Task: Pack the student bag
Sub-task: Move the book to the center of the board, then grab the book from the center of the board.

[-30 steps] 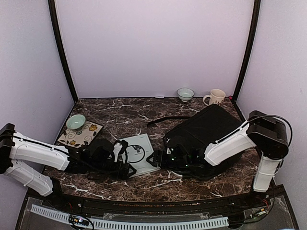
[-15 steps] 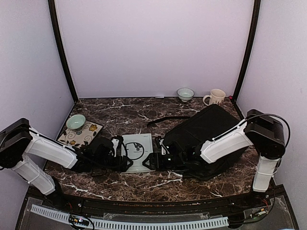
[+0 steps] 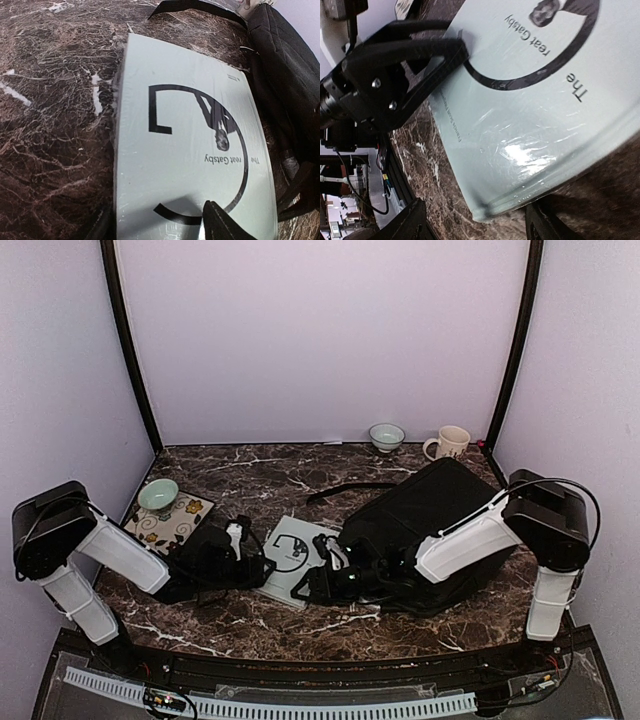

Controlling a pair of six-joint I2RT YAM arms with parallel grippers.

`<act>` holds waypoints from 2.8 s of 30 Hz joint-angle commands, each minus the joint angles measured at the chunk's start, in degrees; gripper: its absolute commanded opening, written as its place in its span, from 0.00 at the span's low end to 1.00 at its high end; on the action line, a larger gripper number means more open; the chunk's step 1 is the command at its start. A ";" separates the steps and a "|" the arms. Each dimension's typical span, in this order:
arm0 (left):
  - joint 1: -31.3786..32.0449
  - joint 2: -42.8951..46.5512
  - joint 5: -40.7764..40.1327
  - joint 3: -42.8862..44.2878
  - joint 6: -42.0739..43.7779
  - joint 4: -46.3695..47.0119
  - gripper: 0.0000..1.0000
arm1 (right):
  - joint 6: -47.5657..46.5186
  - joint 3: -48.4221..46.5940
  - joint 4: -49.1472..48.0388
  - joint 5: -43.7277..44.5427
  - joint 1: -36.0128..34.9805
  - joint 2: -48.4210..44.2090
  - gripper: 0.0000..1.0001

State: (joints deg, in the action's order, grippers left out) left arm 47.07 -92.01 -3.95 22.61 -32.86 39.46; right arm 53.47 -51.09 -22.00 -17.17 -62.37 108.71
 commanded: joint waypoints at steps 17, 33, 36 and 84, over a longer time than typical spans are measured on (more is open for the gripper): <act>4.29 -0.48 18.61 -4.16 -5.96 0.74 0.58 | 1.25 -1.80 -8.47 6.40 -2.23 -5.88 0.61; 15.40 5.35 13.38 -9.37 -14.03 -0.75 0.59 | 10.74 3.62 -1.85 19.72 -4.41 -3.58 0.70; 16.58 5.05 13.55 -8.95 -13.98 -0.32 0.58 | 9.36 2.84 -0.73 19.43 -5.67 -3.21 0.73; 22.00 11.45 -3.99 0.62 7.27 -13.52 0.69 | -4.27 -4.22 24.92 36.34 -12.74 -29.15 0.00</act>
State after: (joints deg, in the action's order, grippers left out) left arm 67.79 -82.00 -1.91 19.99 -36.53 33.19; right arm 52.27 -52.27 2.33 6.31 -73.60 89.45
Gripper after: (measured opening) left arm 0.667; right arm 0.184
